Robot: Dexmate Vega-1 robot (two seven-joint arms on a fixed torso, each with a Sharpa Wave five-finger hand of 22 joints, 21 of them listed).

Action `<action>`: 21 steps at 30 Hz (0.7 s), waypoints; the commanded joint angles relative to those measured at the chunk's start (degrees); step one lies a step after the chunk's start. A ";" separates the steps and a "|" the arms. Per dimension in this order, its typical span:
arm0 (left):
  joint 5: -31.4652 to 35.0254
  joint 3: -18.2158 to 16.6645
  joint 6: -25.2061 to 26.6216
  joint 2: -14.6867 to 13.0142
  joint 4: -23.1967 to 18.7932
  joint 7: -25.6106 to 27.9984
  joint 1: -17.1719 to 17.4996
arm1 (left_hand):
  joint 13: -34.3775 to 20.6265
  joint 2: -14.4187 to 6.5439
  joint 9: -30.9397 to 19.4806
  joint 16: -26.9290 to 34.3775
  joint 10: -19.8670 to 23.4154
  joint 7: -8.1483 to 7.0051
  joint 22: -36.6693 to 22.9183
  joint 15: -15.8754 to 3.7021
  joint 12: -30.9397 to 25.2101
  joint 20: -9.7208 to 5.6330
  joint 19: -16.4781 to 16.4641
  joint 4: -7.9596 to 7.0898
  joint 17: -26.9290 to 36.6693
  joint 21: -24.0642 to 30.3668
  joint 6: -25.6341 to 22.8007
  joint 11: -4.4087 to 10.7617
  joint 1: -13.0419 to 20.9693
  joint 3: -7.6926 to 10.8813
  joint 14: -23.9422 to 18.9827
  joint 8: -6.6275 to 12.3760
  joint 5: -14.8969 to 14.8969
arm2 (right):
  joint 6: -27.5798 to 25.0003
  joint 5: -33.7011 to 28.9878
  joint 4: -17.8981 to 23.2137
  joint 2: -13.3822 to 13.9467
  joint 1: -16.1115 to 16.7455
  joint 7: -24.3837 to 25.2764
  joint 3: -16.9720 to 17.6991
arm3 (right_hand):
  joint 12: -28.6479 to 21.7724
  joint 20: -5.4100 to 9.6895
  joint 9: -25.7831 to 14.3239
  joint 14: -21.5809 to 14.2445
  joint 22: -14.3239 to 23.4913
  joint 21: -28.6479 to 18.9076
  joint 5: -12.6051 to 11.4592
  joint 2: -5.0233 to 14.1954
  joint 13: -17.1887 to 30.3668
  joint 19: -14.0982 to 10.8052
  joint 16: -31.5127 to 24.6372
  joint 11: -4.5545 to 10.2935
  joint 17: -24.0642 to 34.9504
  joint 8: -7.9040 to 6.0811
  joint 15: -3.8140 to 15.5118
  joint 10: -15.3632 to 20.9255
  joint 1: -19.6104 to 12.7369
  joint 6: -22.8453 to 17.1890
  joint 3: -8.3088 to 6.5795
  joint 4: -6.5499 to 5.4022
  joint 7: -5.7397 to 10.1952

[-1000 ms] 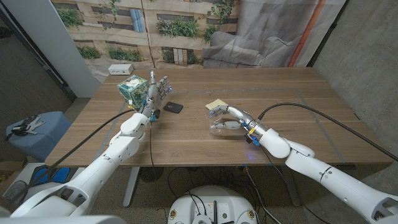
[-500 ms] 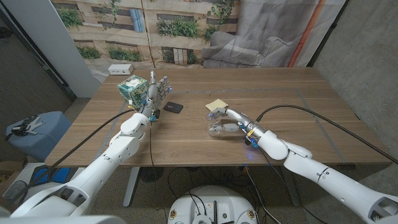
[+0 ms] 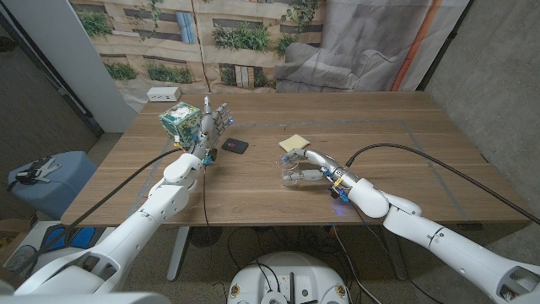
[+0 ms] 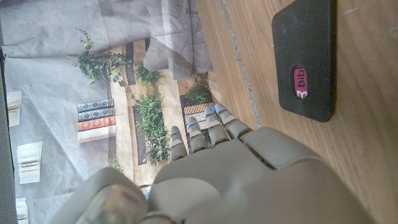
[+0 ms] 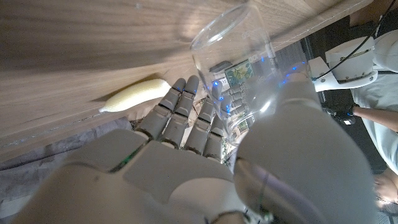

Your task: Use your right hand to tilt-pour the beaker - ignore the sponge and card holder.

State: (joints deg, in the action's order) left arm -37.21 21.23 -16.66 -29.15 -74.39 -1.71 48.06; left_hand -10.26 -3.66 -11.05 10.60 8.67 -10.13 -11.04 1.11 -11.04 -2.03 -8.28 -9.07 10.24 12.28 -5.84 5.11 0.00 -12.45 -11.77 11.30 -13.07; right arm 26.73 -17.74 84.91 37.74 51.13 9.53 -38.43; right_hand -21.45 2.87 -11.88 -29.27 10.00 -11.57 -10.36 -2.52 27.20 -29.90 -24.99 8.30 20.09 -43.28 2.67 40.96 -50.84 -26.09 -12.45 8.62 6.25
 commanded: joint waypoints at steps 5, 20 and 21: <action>-0.02 -0.01 0.02 -0.01 -0.01 -0.01 0.00 | -0.17 -1.46 -0.20 0.26 0.61 -0.09 -0.18 0.07 -0.35 -0.54 -0.37 0.08 0.31 0.41 0.19 -0.01 0.09 -0.30 -0.36 0.19 -0.25 | -0.61 -0.18 0.14 0.33 -0.13 -0.64 -0.66 | 0.79 3.62 -0.06 0.73 0.08 0.14 -0.27 7.86 0.22 0.30 -0.21 3.20 0.40 0.10 8.89 1.96 3.64 -4.12 0.37 -0.08 5.63; -0.01 -0.01 0.02 -0.01 -0.01 -0.01 0.00 | -0.17 -1.46 -0.20 0.28 0.59 -0.11 -0.18 0.05 -0.33 -0.55 -0.38 0.08 0.31 0.41 0.25 0.00 0.09 -0.30 -0.41 0.17 -0.25 | -1.02 0.58 1.32 1.33 0.10 -2.21 -0.53 | 3.24 2.40 0.16 3.99 0.09 0.19 -0.60 5.82 0.02 1.04 0.38 1.78 1.01 2.35 8.35 -1.52 4.47 0.05 1.90 0.05 5.47; -0.01 -0.01 0.02 -0.01 -0.01 -0.01 0.00 | -0.17 -1.46 -0.20 0.28 0.57 -0.13 -0.18 0.06 -0.33 -0.56 -0.39 0.08 0.31 0.42 0.23 -0.01 0.09 -0.30 -0.40 0.18 -0.25 | -0.98 0.56 1.43 1.44 0.13 -2.28 -0.50 | 3.51 2.23 0.18 4.33 0.08 0.17 -0.66 5.44 0.03 1.02 0.53 1.67 0.96 2.49 8.26 -2.03 4.38 0.32 2.04 0.19 5.28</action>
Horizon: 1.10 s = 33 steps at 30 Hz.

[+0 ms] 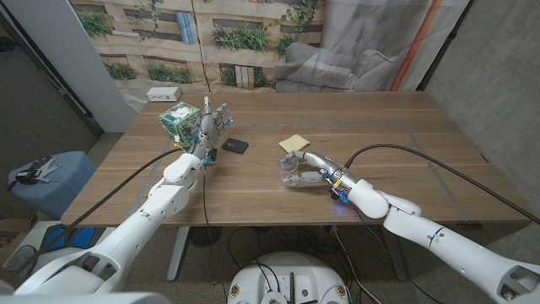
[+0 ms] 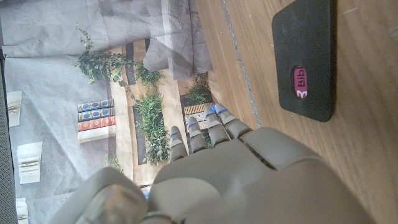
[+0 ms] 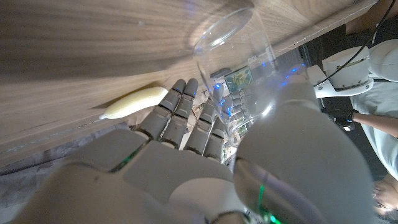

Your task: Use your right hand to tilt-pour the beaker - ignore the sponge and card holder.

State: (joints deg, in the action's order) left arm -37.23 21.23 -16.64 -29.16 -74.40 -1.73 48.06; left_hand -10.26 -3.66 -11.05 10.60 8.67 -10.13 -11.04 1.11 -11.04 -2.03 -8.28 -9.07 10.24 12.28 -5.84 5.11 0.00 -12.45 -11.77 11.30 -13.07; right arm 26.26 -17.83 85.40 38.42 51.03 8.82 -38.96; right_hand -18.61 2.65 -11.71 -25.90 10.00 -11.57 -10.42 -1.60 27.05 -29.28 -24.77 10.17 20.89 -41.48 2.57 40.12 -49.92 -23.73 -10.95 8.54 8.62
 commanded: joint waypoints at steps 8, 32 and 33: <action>0.00 0.00 0.01 0.00 -0.01 0.00 0.00 | -0.17 -1.46 -0.20 0.26 0.59 -0.10 -0.18 0.00 -0.34 -0.54 -0.38 0.08 0.31 0.41 0.24 0.03 0.09 -0.31 -0.35 0.18 -0.25 | -1.12 1.58 1.66 1.60 0.37 -3.16 0.33 | 2.54 1.18 0.09 3.64 0.09 0.34 -1.36 3.25 0.29 1.39 1.24 -1.36 0.22 2.64 6.67 -4.70 3.64 1.80 1.29 0.17 2.83; 0.00 0.00 0.01 0.01 0.02 0.00 -0.02 | -0.17 -1.45 -0.20 0.25 0.58 -0.11 -0.18 0.03 -0.33 -0.52 -0.37 0.07 0.32 0.41 0.23 0.04 0.08 -0.31 -0.34 0.18 -0.25 | 1.28 3.72 1.07 3.40 -0.57 -7.76 0.49 | 7.51 -2.20 0.09 13.89 0.16 0.81 -3.74 -0.39 0.89 7.23 6.22 -6.22 -0.07 9.62 1.09 -18.96 6.43 15.28 3.87 -0.73 -0.28; 0.00 0.00 0.01 0.01 0.02 0.00 -0.02 | -0.17 -1.45 -0.20 0.25 0.57 -0.12 -0.18 0.00 -0.33 -0.52 -0.37 0.07 0.32 0.41 0.28 0.05 0.08 -0.31 -0.34 0.16 -0.25 | 1.52 3.37 1.07 3.49 -0.53 -7.56 0.53 | 7.56 -2.29 0.09 13.91 0.16 0.88 -3.87 -0.47 0.88 7.61 6.27 -6.31 -0.08 9.81 1.03 -19.36 6.47 15.60 3.92 -0.72 -0.57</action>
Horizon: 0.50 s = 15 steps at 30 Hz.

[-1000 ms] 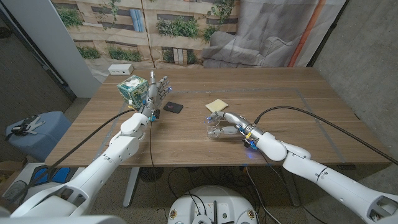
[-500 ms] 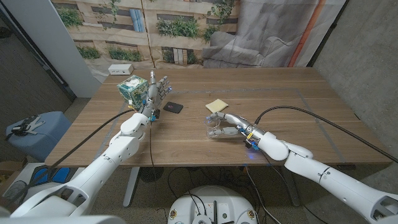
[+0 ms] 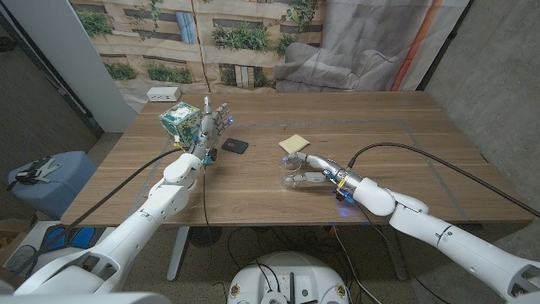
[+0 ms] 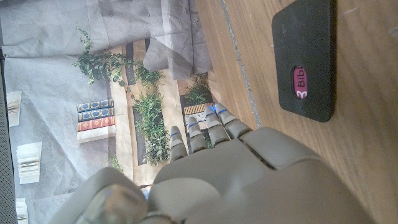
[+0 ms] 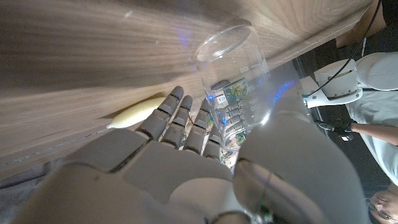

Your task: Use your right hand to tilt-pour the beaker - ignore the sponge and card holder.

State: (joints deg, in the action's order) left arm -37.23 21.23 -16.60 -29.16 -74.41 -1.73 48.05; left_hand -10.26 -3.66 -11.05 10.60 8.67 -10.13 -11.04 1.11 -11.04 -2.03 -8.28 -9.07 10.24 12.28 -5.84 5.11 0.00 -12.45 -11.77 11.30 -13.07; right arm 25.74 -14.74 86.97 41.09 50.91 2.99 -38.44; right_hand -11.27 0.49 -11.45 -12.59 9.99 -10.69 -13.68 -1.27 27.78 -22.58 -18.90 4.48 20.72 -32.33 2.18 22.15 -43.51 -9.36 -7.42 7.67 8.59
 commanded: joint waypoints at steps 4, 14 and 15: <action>0.00 0.00 -0.03 0.00 0.04 -0.01 0.00 | -0.17 -1.45 -0.20 0.25 0.56 -0.14 -0.18 0.02 -0.33 -0.51 -0.38 0.07 0.31 0.41 0.13 -0.05 0.08 -0.31 -0.33 0.22 -0.25 | 2.57 0.77 -0.36 1.18 -0.30 -2.55 0.13 | 0.61 -0.54 -0.16 2.31 0.16 0.11 -1.17 -1.15 -0.02 2.23 1.27 -1.19 0.04 1.45 0.65 -3.79 0.44 2.45 0.68 0.08 -1.20; -0.01 -0.01 -0.04 -0.01 0.03 -0.02 0.00 | -0.17 -1.46 -0.20 0.28 0.62 -0.15 -0.18 -0.01 -0.35 -0.54 -0.38 0.07 0.31 0.41 0.23 0.02 0.09 -0.31 -0.39 0.18 -0.25 | 4.98 2.90 -1.21 1.95 -1.19 -6.83 -0.16 | 0.83 -2.01 -0.13 8.87 -0.02 0.39 -3.67 -2.40 -1.19 8.56 4.69 -4.23 -0.38 6.23 -3.13 -12.04 2.63 10.34 2.12 -0.61 -3.45; -0.01 -0.01 -0.03 -0.01 0.03 -0.02 0.00 | -0.17 -1.46 -0.20 0.27 0.63 -0.16 -0.18 -0.02 -0.35 -0.55 -0.39 0.07 0.31 0.42 0.22 -0.01 0.09 -0.31 -0.38 0.18 -0.25 | 4.85 2.98 -1.19 1.97 -1.22 -7.09 -0.13 | 0.82 -2.29 -0.11 9.32 -0.04 0.49 -3.85 -2.46 -1.30 9.25 4.91 -4.56 -0.42 6.73 -3.39 -12.67 2.81 11.19 2.23 -0.66 -3.67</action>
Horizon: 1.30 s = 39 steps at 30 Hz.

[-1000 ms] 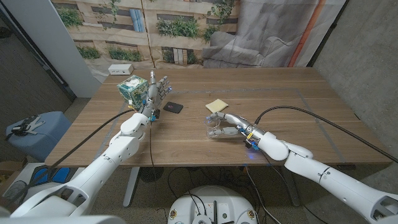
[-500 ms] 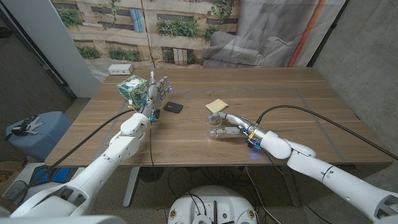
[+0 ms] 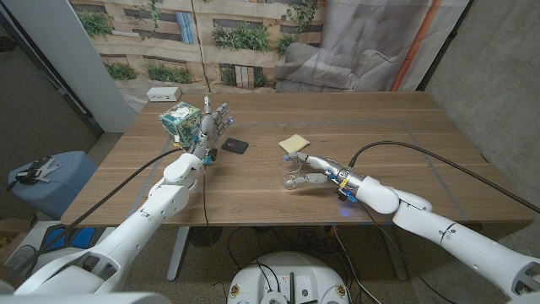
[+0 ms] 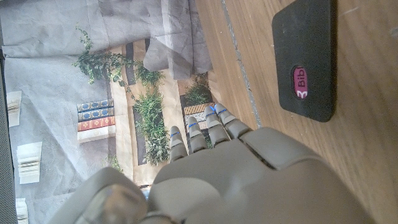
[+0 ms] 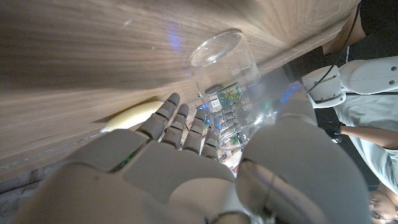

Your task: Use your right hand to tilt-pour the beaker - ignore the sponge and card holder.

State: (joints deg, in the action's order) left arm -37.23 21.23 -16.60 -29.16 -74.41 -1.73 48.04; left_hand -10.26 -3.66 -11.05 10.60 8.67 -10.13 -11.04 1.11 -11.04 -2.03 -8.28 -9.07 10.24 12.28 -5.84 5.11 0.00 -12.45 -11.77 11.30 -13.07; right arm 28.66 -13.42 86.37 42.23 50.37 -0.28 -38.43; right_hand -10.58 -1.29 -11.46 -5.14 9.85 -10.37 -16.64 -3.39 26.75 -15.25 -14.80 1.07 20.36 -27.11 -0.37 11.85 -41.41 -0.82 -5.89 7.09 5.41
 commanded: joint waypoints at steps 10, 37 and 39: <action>-0.01 -0.02 -0.03 -0.02 0.02 -0.02 0.01 | -0.17 -1.47 -0.20 0.29 0.56 -0.11 -0.19 0.07 -0.32 -0.53 -0.38 0.07 0.31 0.41 0.15 -0.01 0.09 -0.31 -0.43 0.21 -0.25 | 3.65 4.69 -3.14 0.44 -2.67 -8.43 -0.62 | 0.31 -0.21 0.40 5.80 -0.10 -0.01 -2.22 -0.70 -1.85 4.95 2.71 -2.75 -0.98 5.52 -2.74 -8.00 2.00 7.66 1.60 -0.47 -2.35; -0.02 -0.02 -0.02 -0.02 0.04 -0.03 -0.01 | -0.17 -1.46 -0.20 0.25 0.57 -0.10 -0.18 0.08 -0.33 -0.56 -0.40 0.07 0.32 0.42 0.19 0.00 0.09 -0.31 -0.33 0.20 -0.25 | 4.19 17.71 -5.24 -2.53 -2.46 -13.25 1.44 | -0.51 1.46 1.21 13.62 -0.28 -0.31 -3.03 -2.58 -10.25 11.58 3.06 -2.15 -3.98 13.78 -2.20 -16.24 14.40 10.57 8.24 -5.82 -7.16; -0.02 -0.02 -0.02 -0.02 0.03 -0.03 -0.01 | -0.17 -1.46 -0.20 0.26 0.54 -0.09 -0.18 0.04 -0.32 -0.56 -0.40 0.07 0.32 0.42 0.21 0.02 0.09 -0.31 -0.36 0.19 -0.25 | 3.11 19.03 -4.69 -2.74 -2.08 -13.17 1.84 | -0.56 1.43 1.21 13.52 -0.28 -0.31 -3.04 -2.40 -10.46 11.58 3.00 -2.14 -4.04 13.79 -2.24 -16.05 14.85 10.25 8.36 -6.08 -7.33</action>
State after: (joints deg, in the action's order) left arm -37.24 21.21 -16.62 -29.18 -74.37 -1.75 48.05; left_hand -10.26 -3.66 -11.05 10.60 8.67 -10.13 -11.04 1.11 -11.04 -2.03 -8.28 -9.07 10.24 12.28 -5.84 5.11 0.00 -12.45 -11.77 11.30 -13.07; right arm 34.22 -0.99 80.53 40.58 47.15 -12.68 -38.25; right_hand -10.82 -0.19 -10.12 8.77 9.60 -10.20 -19.30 -5.87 16.46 -3.52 -11.27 -0.92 16.22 -13.35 -2.44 -4.68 -27.74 9.53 2.07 1.35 -1.36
